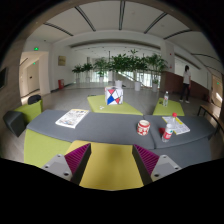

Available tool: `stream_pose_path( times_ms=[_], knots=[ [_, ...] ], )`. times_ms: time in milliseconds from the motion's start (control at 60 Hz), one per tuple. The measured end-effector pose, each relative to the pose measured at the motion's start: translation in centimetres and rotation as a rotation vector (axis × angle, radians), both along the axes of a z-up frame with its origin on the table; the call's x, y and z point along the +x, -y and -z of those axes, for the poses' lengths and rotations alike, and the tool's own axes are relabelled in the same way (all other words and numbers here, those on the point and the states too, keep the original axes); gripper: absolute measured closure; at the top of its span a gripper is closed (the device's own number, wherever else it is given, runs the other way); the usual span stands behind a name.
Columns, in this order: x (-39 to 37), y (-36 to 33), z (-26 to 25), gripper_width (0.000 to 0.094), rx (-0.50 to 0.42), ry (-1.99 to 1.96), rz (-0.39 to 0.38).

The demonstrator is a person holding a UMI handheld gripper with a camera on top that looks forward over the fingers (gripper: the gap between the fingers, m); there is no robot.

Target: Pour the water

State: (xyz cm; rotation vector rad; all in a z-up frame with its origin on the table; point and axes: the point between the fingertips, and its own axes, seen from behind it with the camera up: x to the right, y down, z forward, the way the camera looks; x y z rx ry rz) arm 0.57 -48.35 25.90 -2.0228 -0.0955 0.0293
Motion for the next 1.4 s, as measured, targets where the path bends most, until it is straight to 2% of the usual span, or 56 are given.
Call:
stream_pose_path(
  times_ms=[150, 417, 617, 733, 983, 1083, 1167, 1233, 1267, 1283, 1317, 1333, 1400],
  knots=[
    [3.0, -0.4, 1.1, 0.0087, -0.017, -0.002, 0.035],
    [17.4, -5.9, 8.5, 0.0087, -0.034, 0.051, 0.132],
    [29.0, -11.6, 13.1, 0.0085, -0.004, 0.091, 0.213],
    [34.9, -16.4, 14.4, 0.0074, 0.036, 0.101, 0.229],
    [38.9, -27.7, 16.6, 0.0107, 0.117, 0.081, 0.231],
    [39.8, -31.7, 17.7, 0.0153, 0.125, 0.089, 0.221],
    [40.1, -33.5, 18.2, 0.0231, 0.128, 0.111, 0.221],
    [40.7, -34.4, 18.4, 0.0404, 0.134, 0.133, 0.228],
    [40.7, -34.6, 18.3, 0.0389, 0.145, 0.124, 0.223],
    [40.7, -34.7, 18.2, 0.0451, 0.147, 0.117, 0.221],
    [40.8, -34.7, 18.2, 0.0461, 0.147, 0.107, 0.226],
    [40.9, -34.6, 18.1, 0.0507, 0.148, 0.106, 0.228],
    [41.0, -34.5, 18.0, 0.0584, 0.151, 0.109, 0.23]
  ],
)
